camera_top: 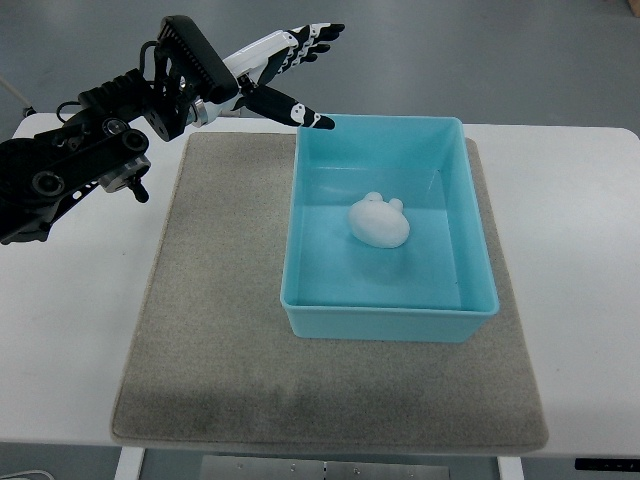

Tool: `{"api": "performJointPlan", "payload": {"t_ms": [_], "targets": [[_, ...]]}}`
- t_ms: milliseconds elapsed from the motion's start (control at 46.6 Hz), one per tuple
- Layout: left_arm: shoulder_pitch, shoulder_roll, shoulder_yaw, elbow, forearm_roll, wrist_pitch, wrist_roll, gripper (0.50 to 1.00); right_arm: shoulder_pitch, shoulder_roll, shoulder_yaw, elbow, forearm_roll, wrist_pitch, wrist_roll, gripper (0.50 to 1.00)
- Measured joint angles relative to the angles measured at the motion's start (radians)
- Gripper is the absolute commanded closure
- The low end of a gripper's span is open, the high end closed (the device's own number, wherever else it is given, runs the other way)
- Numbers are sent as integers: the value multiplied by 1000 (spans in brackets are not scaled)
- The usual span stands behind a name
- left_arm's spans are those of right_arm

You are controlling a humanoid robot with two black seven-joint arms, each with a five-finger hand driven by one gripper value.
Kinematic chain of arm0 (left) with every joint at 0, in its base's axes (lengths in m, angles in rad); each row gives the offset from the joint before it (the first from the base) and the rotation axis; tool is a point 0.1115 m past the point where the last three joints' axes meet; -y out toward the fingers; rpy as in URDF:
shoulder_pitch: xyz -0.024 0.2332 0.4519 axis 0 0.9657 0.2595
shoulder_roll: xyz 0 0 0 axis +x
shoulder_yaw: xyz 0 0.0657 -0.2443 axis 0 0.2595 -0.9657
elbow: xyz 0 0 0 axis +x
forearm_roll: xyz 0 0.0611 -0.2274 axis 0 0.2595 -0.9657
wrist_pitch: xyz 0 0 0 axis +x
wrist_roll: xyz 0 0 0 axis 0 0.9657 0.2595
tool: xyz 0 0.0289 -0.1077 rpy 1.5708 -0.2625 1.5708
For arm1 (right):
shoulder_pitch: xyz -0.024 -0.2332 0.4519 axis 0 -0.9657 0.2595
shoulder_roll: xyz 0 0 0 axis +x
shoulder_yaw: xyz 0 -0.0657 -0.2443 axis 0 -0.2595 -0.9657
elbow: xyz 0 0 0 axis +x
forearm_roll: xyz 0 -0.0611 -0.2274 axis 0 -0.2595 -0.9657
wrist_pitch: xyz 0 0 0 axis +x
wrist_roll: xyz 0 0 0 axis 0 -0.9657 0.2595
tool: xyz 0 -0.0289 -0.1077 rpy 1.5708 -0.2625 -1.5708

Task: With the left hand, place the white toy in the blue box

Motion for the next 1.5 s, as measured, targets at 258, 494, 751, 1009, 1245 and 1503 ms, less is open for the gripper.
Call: {"api": "performJointPlan", "payload": {"t_ms": [258, 494, 751, 1009, 1245, 1503], "targets": [[0, 18, 2, 78, -245, -97, 1, 501, 0, 0, 0, 0, 0, 0, 0, 564], [12, 23, 3, 186, -458, -223, 5, 501, 0, 0, 0, 0, 0, 0, 0, 564], [39, 26, 1, 289, -599, -378, 10, 501, 0, 0, 0, 0, 0, 0, 0, 564], [57, 26, -4, 381, -836, -514, 141, 501, 0, 0, 0, 0, 0, 0, 0, 564], [95, 25, -59, 411, -993, -530, 284, 501, 0, 0, 0, 0, 0, 0, 0, 564], [143, 24, -79, 411, -1050, -534, 301, 501, 0, 0, 0, 0, 0, 0, 0, 564]]}}
